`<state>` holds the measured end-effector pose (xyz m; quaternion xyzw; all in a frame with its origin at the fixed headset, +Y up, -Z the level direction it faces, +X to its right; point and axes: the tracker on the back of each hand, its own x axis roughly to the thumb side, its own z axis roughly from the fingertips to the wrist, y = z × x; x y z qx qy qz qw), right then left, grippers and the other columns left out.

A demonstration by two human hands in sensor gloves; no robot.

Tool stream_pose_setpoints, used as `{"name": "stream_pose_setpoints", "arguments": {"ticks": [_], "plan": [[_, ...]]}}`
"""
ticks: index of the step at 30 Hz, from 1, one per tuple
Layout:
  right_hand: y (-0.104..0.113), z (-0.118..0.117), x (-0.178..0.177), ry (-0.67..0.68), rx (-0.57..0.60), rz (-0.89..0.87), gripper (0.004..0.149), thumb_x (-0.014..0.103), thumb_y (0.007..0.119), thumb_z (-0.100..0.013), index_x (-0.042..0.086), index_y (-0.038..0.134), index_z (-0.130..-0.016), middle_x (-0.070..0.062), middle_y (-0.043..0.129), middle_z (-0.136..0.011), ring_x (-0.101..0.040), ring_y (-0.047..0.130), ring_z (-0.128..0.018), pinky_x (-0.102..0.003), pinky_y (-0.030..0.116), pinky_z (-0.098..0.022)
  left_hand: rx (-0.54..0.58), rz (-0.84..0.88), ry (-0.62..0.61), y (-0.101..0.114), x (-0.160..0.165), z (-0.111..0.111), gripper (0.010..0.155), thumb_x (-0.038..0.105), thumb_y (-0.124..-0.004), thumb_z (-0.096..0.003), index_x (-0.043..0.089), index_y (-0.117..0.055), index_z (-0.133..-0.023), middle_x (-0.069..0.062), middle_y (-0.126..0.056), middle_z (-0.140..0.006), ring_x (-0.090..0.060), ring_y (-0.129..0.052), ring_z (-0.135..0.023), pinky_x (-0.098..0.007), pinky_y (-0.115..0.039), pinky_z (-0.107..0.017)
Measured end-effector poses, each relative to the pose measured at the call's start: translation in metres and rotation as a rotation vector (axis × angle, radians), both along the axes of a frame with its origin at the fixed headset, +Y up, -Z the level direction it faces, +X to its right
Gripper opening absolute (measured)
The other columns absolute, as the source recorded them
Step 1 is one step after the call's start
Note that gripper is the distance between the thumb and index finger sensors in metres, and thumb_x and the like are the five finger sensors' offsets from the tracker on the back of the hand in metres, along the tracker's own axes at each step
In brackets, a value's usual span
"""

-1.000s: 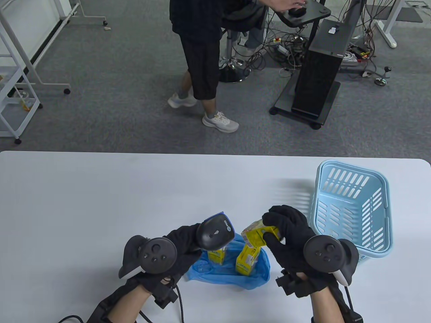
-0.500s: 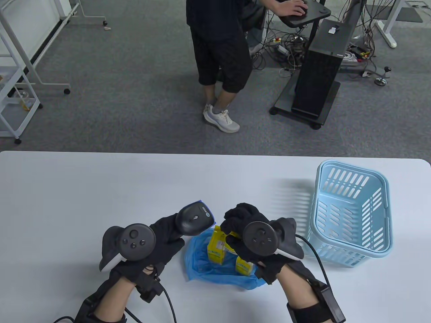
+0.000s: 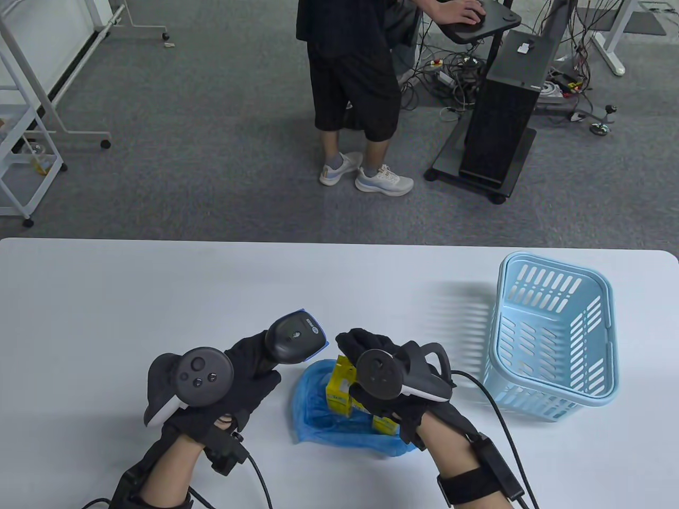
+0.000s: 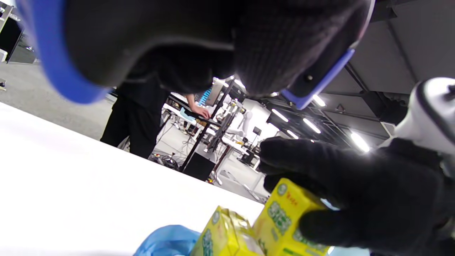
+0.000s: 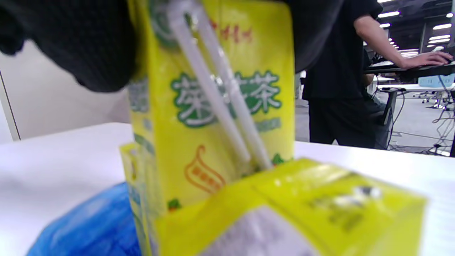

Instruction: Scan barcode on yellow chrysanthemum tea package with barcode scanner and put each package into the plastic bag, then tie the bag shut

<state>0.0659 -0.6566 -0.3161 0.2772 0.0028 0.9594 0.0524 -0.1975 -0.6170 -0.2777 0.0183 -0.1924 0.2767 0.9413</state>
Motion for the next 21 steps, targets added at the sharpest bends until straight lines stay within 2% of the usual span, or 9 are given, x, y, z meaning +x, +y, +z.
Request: {"name": "stream_pose_setpoints", "arguments": {"ticks": [14, 19, 21], "plan": [[-0.039, -0.004, -0.014, -0.015, -0.05, 0.276, 0.097, 0.043, 0.087, -0.031, 0.012, 0.036, -0.108, -0.014, 0.045, -0.108, -0.031, 0.077, -0.094, -0.053, 0.065, -0.07, -0.019, -0.015, 0.004, -0.003, -0.001, -0.002, 0.064, 0.034, -0.091, -0.048, 0.022, -0.063, -0.104, -0.006, -0.083, -0.092, -0.023, -0.099, -0.07, -0.047, -0.086, -0.05], [-0.042, -0.005, -0.01, -0.036, -0.093, 0.221, 0.097, 0.044, 0.086, -0.032, 0.012, 0.036, -0.108, -0.015, 0.044, -0.108, -0.031, 0.073, -0.095, -0.054, 0.063, -0.071, -0.028, -0.022, 0.006, -0.005, -0.001, -0.005, 0.064, 0.034, -0.091, -0.0479, 0.022, -0.063, -0.104, -0.007, -0.083, -0.092, -0.023, -0.099, -0.069, -0.046, -0.086, -0.05], [-0.04, -0.004, -0.008, -0.04, -0.11, 0.22, 0.097, 0.047, 0.084, -0.032, 0.011, 0.034, -0.108, -0.016, 0.043, -0.108, -0.033, 0.068, -0.097, -0.057, 0.059, -0.071, -0.032, -0.026, 0.01, -0.007, -0.001, -0.005, 0.063, 0.035, -0.091, -0.0477, 0.024, -0.065, -0.104, -0.007, -0.083, -0.093, -0.024, -0.099, -0.07, -0.047, -0.086, -0.05]]}}
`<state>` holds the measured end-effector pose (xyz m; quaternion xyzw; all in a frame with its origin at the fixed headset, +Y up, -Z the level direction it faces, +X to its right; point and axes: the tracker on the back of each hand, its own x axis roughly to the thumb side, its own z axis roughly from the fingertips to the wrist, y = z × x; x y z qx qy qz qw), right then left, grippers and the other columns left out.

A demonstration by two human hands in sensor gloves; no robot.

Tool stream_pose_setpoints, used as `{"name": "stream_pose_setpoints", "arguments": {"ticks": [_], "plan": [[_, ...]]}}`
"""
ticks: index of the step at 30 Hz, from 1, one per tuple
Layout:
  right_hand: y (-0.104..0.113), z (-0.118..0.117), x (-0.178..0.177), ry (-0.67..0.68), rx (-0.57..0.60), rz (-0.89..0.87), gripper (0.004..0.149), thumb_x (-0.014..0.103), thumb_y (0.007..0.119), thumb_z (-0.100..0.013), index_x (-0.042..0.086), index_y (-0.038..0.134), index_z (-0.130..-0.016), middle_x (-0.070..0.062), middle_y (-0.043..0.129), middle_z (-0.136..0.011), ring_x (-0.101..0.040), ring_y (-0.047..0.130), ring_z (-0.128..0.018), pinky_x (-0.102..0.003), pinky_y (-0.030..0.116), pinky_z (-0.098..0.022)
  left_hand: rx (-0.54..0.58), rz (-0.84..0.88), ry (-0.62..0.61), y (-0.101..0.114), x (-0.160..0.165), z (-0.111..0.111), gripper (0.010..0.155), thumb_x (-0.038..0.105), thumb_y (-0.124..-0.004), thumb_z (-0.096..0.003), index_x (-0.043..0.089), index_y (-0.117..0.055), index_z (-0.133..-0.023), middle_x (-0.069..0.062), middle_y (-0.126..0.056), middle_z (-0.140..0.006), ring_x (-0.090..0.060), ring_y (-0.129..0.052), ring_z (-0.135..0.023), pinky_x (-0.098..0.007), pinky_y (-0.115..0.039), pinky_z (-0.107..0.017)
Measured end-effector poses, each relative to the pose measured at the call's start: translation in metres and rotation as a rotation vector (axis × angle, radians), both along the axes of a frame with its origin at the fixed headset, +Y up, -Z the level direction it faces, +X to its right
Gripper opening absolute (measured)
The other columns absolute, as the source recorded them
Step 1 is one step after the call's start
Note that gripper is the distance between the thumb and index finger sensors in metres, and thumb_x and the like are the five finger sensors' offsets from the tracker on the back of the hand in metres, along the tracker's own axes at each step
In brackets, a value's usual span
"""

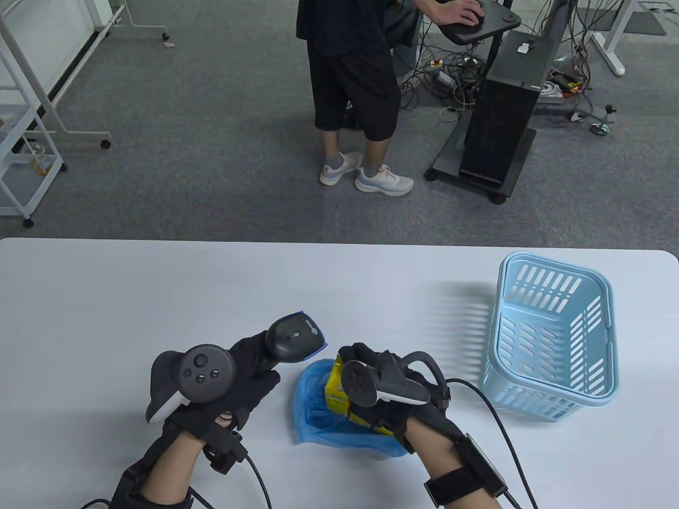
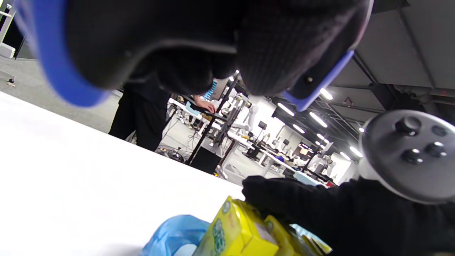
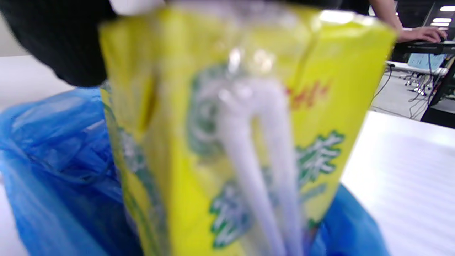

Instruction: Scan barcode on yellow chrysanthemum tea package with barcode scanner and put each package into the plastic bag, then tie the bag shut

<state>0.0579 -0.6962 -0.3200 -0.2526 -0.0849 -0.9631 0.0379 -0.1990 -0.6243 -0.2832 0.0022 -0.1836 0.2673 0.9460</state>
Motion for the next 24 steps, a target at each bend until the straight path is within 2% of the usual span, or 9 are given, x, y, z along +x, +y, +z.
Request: {"name": "stream_pose_setpoints", "arguments": {"ticks": [5, 10, 13, 19, 24], "plan": [[0.024, 0.008, 0.016, -0.023, 0.05, -0.098, 0.102, 0.058, 0.079, -0.031, 0.013, 0.032, -0.11, -0.016, 0.039, -0.111, -0.039, 0.055, -0.104, -0.065, 0.05, -0.072, 0.01, -0.016, 0.022, -0.003, -0.002, -0.001, 0.061, 0.044, -0.092, -0.0465, 0.032, -0.071, -0.102, -0.011, -0.075, -0.099, -0.027, -0.095, -0.075, -0.049, -0.082, -0.054], [0.052, 0.021, 0.052, -0.097, 0.079, -0.236, 0.101, 0.063, 0.072, -0.034, 0.013, 0.032, -0.112, -0.016, 0.037, -0.113, -0.042, 0.047, -0.106, -0.068, 0.045, -0.072, 0.017, -0.025, 0.063, -0.007, -0.009, -0.004, 0.06, 0.049, -0.093, -0.0448, 0.028, -0.078, -0.099, -0.012, -0.073, -0.099, -0.027, -0.091, -0.076, -0.052, -0.079, -0.057], [0.059, 0.031, 0.075, -0.141, 0.115, -0.227, 0.101, 0.066, 0.071, -0.034, 0.014, 0.033, -0.112, -0.016, 0.036, -0.113, -0.042, 0.044, -0.107, -0.069, 0.044, -0.072, -0.017, -0.053, 0.105, -0.017, -0.015, -0.011, 0.06, 0.05, -0.094, -0.0441, 0.027, -0.08, -0.098, -0.011, -0.074, -0.095, -0.023, -0.09, -0.07, -0.049, -0.079, -0.055], [0.047, 0.046, 0.114, -0.227, 0.132, -0.232, 0.101, 0.067, 0.071, -0.033, 0.014, 0.035, -0.112, -0.016, 0.038, -0.113, -0.043, 0.046, -0.106, -0.069, 0.045, -0.072, -0.11, -0.11, 0.182, -0.049, -0.029, -0.025, 0.064, 0.053, -0.093, -0.0431, 0.025, -0.079, -0.099, -0.005, -0.083, -0.086, -0.02, -0.096, -0.064, -0.046, -0.084, -0.051], [0.033, 0.052, 0.127, -0.276, 0.118, -0.269, 0.099, 0.065, 0.07, -0.034, 0.014, 0.035, -0.112, -0.016, 0.04, -0.112, -0.041, 0.052, -0.105, -0.067, 0.049, -0.072, -0.182, -0.086, 0.2, -0.078, -0.042, -0.032, 0.068, 0.054, -0.094, -0.0408, 0.023, -0.079, -0.1, -0.005, -0.088, -0.082, -0.021, -0.101, -0.061, -0.045, -0.087, -0.047]]}}
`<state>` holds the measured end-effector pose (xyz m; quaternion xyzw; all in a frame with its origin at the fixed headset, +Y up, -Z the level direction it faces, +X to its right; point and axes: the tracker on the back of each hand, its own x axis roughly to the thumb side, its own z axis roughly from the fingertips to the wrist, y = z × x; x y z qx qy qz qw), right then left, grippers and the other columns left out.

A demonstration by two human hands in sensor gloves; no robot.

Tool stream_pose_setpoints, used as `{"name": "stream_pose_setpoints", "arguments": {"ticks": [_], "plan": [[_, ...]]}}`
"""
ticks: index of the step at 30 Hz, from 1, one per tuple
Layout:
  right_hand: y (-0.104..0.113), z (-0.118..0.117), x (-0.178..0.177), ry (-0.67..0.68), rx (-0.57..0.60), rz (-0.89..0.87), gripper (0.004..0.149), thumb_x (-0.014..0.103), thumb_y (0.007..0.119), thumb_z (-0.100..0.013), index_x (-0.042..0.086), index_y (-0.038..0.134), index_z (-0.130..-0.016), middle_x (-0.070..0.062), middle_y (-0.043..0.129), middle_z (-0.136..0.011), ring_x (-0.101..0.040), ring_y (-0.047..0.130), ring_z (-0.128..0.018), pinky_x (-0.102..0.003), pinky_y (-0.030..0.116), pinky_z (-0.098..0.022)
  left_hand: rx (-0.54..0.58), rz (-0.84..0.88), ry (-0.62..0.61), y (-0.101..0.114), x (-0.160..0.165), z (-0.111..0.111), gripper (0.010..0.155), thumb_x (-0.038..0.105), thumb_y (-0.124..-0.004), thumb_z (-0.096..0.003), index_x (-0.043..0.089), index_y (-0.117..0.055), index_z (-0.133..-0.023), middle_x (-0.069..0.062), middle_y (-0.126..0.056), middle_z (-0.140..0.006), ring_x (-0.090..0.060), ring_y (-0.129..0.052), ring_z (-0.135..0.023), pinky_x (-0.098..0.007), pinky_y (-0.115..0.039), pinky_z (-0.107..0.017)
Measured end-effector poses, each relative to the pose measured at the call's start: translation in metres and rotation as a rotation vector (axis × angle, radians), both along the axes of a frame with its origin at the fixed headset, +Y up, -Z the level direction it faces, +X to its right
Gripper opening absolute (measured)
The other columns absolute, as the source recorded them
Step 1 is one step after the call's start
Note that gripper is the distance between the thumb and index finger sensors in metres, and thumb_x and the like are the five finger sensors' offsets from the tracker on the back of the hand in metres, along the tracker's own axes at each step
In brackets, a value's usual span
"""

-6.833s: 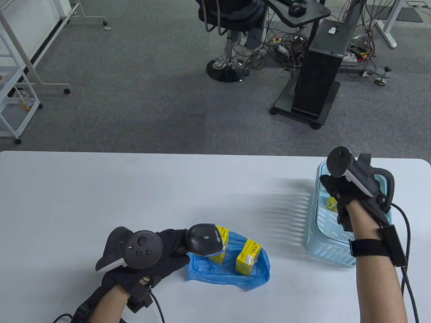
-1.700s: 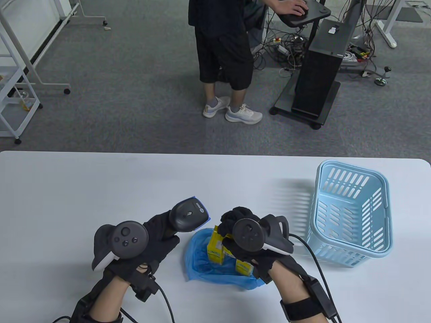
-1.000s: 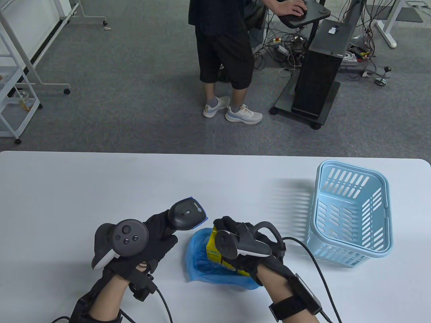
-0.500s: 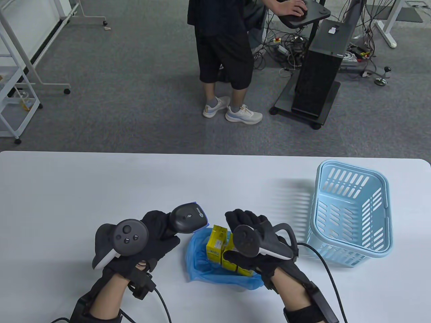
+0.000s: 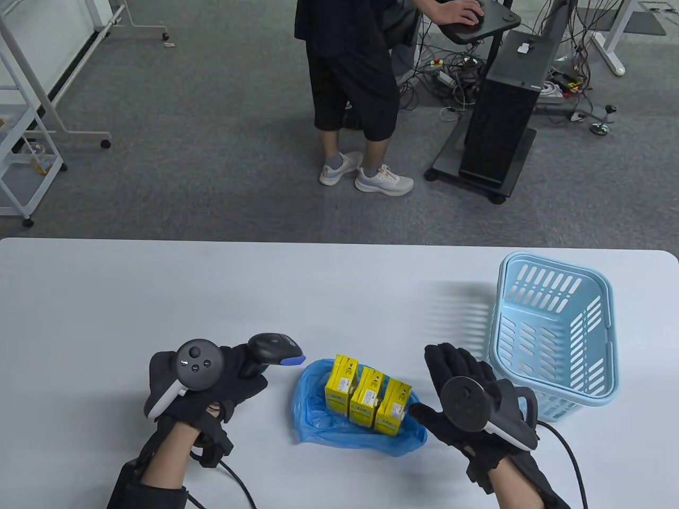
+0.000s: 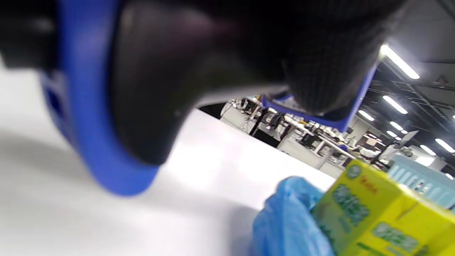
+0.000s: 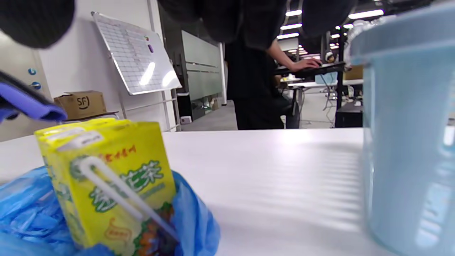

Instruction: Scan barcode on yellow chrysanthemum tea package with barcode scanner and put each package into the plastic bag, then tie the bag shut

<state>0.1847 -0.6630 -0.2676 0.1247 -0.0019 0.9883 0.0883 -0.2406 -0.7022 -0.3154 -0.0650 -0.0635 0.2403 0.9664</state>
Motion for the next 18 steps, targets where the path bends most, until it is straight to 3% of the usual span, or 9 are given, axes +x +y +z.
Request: {"name": "stream_pose_setpoints", "arguments": {"ticks": [8, 18], "plan": [[-0.017, 0.01, 0.015, -0.087, 0.07, 0.052, 0.096, 0.064, 0.069, -0.035, 0.013, 0.039, -0.11, -0.016, 0.046, -0.11, -0.04, 0.059, -0.102, -0.063, 0.056, -0.071, -0.077, -0.052, 0.136, -0.035, -0.022, -0.002, 0.076, 0.054, -0.091, -0.0414, 0.016, -0.07, -0.104, -0.008, -0.092, -0.079, -0.022, -0.105, -0.059, -0.044, -0.088, -0.046], [-0.042, 0.011, 0.025, -0.136, 0.003, 0.089, 0.088, 0.056, 0.07, -0.037, 0.014, 0.042, -0.109, -0.015, 0.049, -0.109, -0.039, 0.061, -0.101, -0.061, 0.057, -0.07, -0.121, -0.03, 0.253, -0.058, -0.044, 0.004, 0.075, 0.052, -0.088, -0.0441, 0.017, -0.067, -0.106, -0.01, -0.096, -0.083, -0.028, -0.106, -0.063, -0.047, -0.088, -0.046]]}}
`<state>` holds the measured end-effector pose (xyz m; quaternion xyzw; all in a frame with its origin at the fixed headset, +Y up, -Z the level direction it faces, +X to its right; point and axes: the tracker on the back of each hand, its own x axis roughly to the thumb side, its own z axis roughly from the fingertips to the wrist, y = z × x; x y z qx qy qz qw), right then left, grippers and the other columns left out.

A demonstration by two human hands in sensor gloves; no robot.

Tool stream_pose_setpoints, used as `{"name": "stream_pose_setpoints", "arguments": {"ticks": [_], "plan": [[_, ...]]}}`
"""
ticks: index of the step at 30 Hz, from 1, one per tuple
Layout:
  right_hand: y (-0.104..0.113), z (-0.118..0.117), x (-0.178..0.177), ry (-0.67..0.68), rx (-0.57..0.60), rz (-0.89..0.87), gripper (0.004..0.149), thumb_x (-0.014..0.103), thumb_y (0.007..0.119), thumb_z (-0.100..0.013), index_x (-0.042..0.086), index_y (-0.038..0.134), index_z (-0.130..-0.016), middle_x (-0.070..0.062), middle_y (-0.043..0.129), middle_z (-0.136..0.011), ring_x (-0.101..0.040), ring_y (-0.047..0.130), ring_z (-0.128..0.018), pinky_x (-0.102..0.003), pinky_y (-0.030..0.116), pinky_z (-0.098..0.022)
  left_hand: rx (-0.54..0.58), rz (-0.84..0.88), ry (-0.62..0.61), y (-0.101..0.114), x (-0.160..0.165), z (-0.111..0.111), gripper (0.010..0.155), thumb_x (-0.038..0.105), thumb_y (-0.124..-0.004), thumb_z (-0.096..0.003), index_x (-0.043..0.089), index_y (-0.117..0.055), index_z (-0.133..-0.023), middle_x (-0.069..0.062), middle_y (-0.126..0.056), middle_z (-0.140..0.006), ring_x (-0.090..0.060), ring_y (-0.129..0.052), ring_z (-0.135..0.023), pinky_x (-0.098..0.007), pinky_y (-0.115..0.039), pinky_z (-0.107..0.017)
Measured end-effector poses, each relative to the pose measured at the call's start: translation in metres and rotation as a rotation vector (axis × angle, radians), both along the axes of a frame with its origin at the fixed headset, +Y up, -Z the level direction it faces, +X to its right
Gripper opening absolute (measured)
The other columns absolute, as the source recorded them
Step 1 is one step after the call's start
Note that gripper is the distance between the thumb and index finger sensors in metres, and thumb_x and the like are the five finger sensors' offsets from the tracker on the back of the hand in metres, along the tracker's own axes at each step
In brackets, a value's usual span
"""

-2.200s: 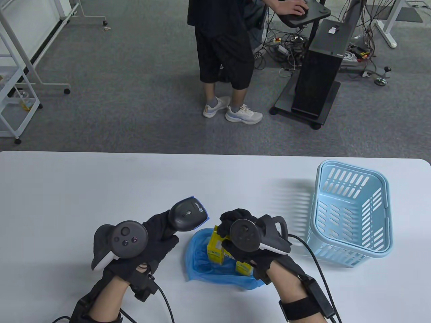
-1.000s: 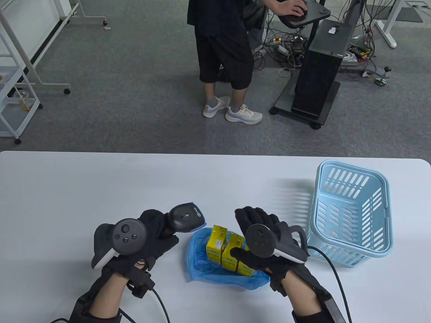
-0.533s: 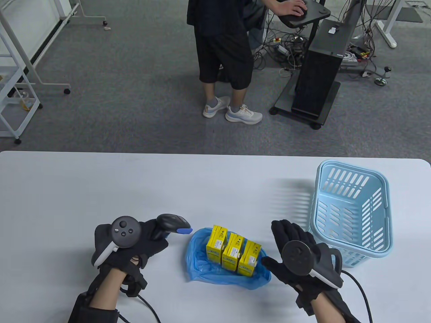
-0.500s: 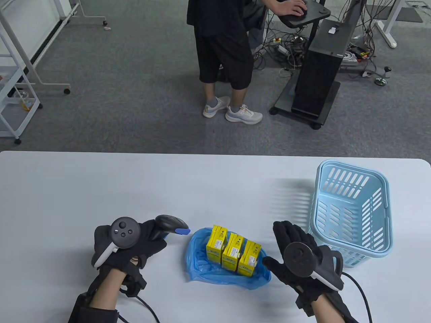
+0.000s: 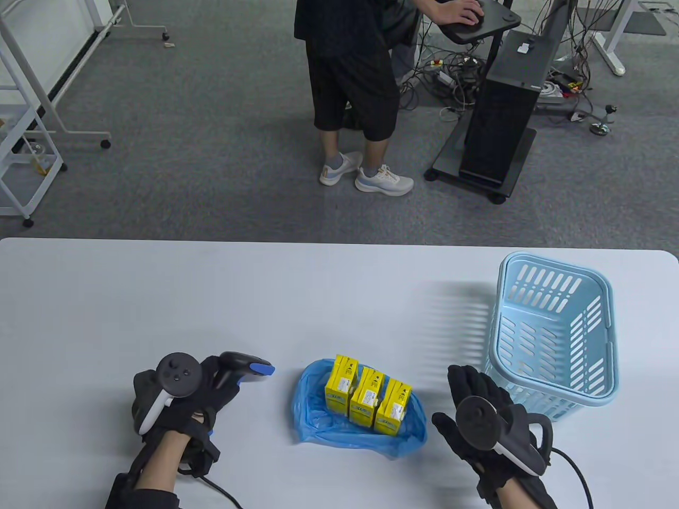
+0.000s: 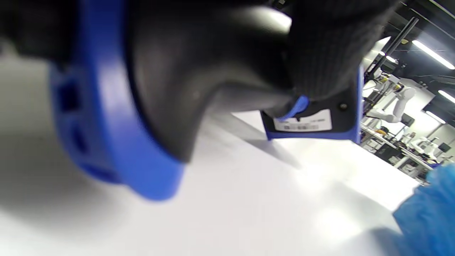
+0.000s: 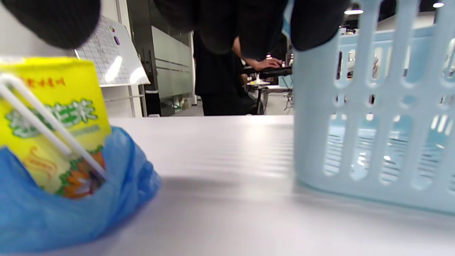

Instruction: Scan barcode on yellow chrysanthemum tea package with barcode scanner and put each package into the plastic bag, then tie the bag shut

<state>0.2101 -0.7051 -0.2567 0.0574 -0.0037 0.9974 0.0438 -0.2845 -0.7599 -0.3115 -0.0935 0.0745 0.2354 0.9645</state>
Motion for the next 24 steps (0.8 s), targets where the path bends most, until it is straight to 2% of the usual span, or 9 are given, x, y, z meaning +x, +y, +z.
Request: {"name": "stream_pose_setpoints", "arguments": {"ticks": [9, 17, 21, 24], "plan": [[-0.02, -0.006, 0.001, -0.015, -0.082, 0.033, 0.085, 0.054, 0.071, -0.037, 0.015, 0.046, -0.108, -0.014, 0.052, -0.108, -0.038, 0.062, -0.1, -0.061, 0.058, -0.07, -0.009, -0.156, 0.08, -0.001, 0.0, 0.003, 0.075, 0.051, -0.086, -0.0455, 0.011, -0.068, -0.106, -0.014, -0.092, -0.089, -0.032, -0.104, -0.069, -0.049, -0.085, -0.049], [-0.024, -0.006, -0.009, 0.002, -0.078, 0.084, 0.079, 0.053, 0.071, -0.037, 0.018, 0.053, -0.106, -0.013, 0.055, -0.108, -0.037, 0.062, -0.1, -0.062, 0.055, -0.071, -0.035, -0.156, 0.096, -0.008, -0.005, 0.002, 0.075, 0.052, -0.085, -0.0452, 0.012, -0.067, -0.106, -0.015, -0.091, -0.091, -0.032, -0.103, -0.069, -0.049, -0.085, -0.05], [-0.022, -0.005, -0.018, 0.026, -0.058, 0.062, 0.065, 0.053, 0.071, -0.037, 0.022, 0.074, -0.094, -0.011, 0.058, -0.107, -0.036, 0.063, -0.1, -0.062, 0.054, -0.071, -0.021, -0.177, 0.106, -0.002, -0.004, 0.003, 0.074, 0.053, -0.084, -0.0457, 0.014, -0.068, -0.106, -0.015, -0.09, -0.092, -0.033, -0.103, -0.071, -0.051, -0.084, -0.05], [-0.02, -0.004, -0.024, 0.046, -0.038, 0.042, 0.057, 0.052, 0.072, -0.037, 0.024, 0.081, -0.086, -0.01, 0.06, -0.106, -0.036, 0.063, -0.1, -0.062, 0.054, -0.071, 0.038, -0.221, 0.14, 0.017, 0.0, 0.006, 0.075, 0.053, -0.081, -0.0477, 0.013, -0.063, -0.109, -0.016, -0.085, -0.096, -0.035, -0.1, -0.075, -0.053, -0.083, -0.051]]}}
